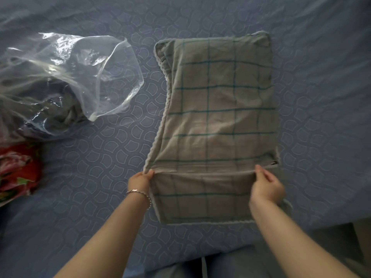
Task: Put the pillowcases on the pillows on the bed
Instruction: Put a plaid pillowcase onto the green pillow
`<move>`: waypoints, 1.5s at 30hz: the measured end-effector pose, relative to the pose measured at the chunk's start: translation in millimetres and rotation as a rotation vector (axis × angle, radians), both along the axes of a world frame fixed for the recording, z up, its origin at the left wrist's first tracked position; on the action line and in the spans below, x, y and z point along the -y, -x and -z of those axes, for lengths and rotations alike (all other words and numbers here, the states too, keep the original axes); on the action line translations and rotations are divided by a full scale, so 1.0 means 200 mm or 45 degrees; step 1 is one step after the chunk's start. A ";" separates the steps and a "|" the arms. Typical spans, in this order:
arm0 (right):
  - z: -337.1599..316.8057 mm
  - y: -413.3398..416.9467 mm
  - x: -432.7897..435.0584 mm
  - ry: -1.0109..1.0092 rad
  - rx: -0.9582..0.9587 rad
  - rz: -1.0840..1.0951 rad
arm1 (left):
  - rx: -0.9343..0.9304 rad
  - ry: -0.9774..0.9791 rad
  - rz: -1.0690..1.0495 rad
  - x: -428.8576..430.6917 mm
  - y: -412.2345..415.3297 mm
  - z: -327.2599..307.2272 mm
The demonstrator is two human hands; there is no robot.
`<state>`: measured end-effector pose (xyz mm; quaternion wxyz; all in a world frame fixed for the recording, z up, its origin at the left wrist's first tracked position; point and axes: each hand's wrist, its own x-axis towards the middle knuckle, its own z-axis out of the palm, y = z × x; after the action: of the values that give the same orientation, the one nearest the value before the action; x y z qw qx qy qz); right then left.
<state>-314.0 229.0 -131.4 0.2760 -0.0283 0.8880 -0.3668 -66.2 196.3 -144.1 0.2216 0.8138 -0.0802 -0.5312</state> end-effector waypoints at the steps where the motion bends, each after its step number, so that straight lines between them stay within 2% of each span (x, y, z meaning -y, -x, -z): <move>1: -0.01 0.10 -0.01 -0.010 -0.002 -0.014 | 0.193 -0.006 0.188 0.00 0.02 0.01; 3: -0.04 0.22 -0.04 -0.017 0.015 -0.233 | 0.633 0.047 0.823 0.01 0.12 -0.02; 4: -0.05 0.24 -0.05 -0.014 0.013 -0.355 | 0.771 0.175 1.160 0.02 0.21 -0.04; 7: -0.11 0.23 -0.07 0.076 0.007 -0.610 | 0.838 0.753 1.888 -0.01 0.53 -0.10; 9: -0.14 0.20 -0.08 0.189 0.036 -0.764 | 0.844 0.895 2.164 -0.03 0.72 -0.11; 11: -0.16 0.20 -0.09 0.250 0.079 -0.853 | 0.680 0.960 2.119 -0.02 0.84 -0.12; 12: -0.17 0.23 -0.08 0.253 0.103 -0.811 | 0.625 1.051 2.076 -0.02 0.86 -0.11; 15: -0.10 0.42 -0.02 0.111 0.126 -0.434 | 0.736 1.293 2.048 -0.01 0.83 -0.08; 16: -0.05 0.49 -0.01 0.001 0.130 -0.404 | 0.763 1.340 2.012 -0.02 0.79 -0.05; 18: 0.02 0.56 0.00 -0.229 0.189 -0.514 | 0.825 1.359 1.912 -0.05 0.71 -0.01; 20: 0.07 0.56 0.00 -0.337 0.275 -0.614 | 0.948 1.162 1.715 -0.09 0.64 0.02; 21: 0.07 0.54 0.00 -0.358 0.351 -0.627 | 1.033 0.933 1.519 -0.12 0.61 0.03; 22: 0.07 0.51 -0.01 -0.367 0.437 -0.642 | 1.049 0.592 1.277 -0.14 0.58 0.04; 23: 0.07 0.48 -0.03 -0.389 0.516 -0.683 | 0.933 0.198 1.004 -0.15 0.55 0.04; 24: 0.06 0.44 -0.05 -0.415 0.590 -0.736 | 0.751 -0.092 0.729 -0.15 0.53 0.02; 25: 0.06 0.39 -0.07 -0.449 0.643 -0.785 | 0.543 -0.223 0.509 -0.15 0.51 0.01; 27: 0.06 0.30 -0.12 -0.505 0.604 -0.849 | 0.286 -0.233 0.317 -0.13 0.49 0.00; 29: 0.03 0.25 -0.09 -0.513 0.517 -0.816 | 0.240 -0.229 0.299 -0.09 0.51 -0.04; 31: -0.07 0.22 -0.04 -0.406 0.519 -0.788 | 0.238 -0.229 0.400 -0.05 0.53 -0.14; 33: -0.27 0.24 0.00 -0.207 0.452 -0.746 | 0.203 -0.072 0.475 0.01 0.55 -0.33; 36: -0.60 0.31 0.07 -0.066 0.208 -0.785 | 0.154 0.273 0.450 0.09 0.60 -0.64; 40: -1.15 0.43 0.10 0.275 -0.013 -0.806 | 0.078 0.772 0.446 0.17 0.73 -1.21; 45: -1.62 0.68 0.07 0.546 -0.206 -0.723 | 0.109 1.015 0.580 0.20 1.00 -1.69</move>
<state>-449.2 215.7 191.9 0.2836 -0.3598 0.7666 -0.4499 -265.2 155.7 194.1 0.3913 0.6478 -0.4642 -0.4601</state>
